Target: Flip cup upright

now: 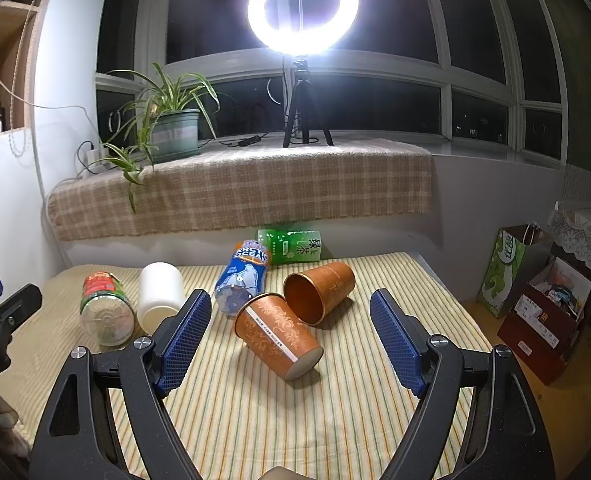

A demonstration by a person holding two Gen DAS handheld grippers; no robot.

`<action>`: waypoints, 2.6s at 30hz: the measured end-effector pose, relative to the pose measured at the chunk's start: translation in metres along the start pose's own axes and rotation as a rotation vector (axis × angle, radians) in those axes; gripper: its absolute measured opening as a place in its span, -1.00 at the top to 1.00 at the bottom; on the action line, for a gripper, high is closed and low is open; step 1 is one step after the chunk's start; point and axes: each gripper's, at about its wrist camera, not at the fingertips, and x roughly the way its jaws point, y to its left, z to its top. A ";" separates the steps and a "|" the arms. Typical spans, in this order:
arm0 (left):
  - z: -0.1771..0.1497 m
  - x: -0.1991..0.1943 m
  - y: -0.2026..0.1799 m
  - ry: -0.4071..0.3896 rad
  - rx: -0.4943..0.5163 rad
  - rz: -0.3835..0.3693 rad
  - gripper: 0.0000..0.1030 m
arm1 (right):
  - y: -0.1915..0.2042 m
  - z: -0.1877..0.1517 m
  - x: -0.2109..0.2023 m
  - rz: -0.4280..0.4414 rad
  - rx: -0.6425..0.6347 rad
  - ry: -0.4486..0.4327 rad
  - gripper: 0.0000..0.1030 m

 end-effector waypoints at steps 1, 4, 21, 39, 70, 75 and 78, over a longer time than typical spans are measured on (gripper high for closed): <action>0.000 0.000 0.000 0.000 -0.001 0.000 -1.00 | 0.000 0.000 0.000 0.001 0.000 0.000 -0.59; 0.000 0.000 0.000 0.000 -0.001 0.001 -1.00 | 0.000 0.000 0.000 0.000 0.001 0.001 -0.59; 0.000 0.000 0.000 0.002 0.000 0.000 -1.00 | 0.002 -0.001 0.003 0.005 0.006 0.008 -0.59; 0.000 0.006 0.002 0.012 0.012 -0.004 -1.00 | 0.012 0.013 0.031 0.066 0.002 0.092 -0.59; -0.032 -0.015 0.105 0.165 -0.128 0.113 -1.00 | 0.040 0.055 0.274 0.160 0.156 0.744 -0.59; -0.031 -0.012 0.113 0.168 -0.142 0.125 -1.00 | 0.047 0.044 0.295 0.146 0.168 0.810 -0.58; -0.030 -0.012 0.113 0.168 -0.140 0.125 -1.00 | 0.054 0.035 0.306 0.134 0.145 0.854 -0.58</action>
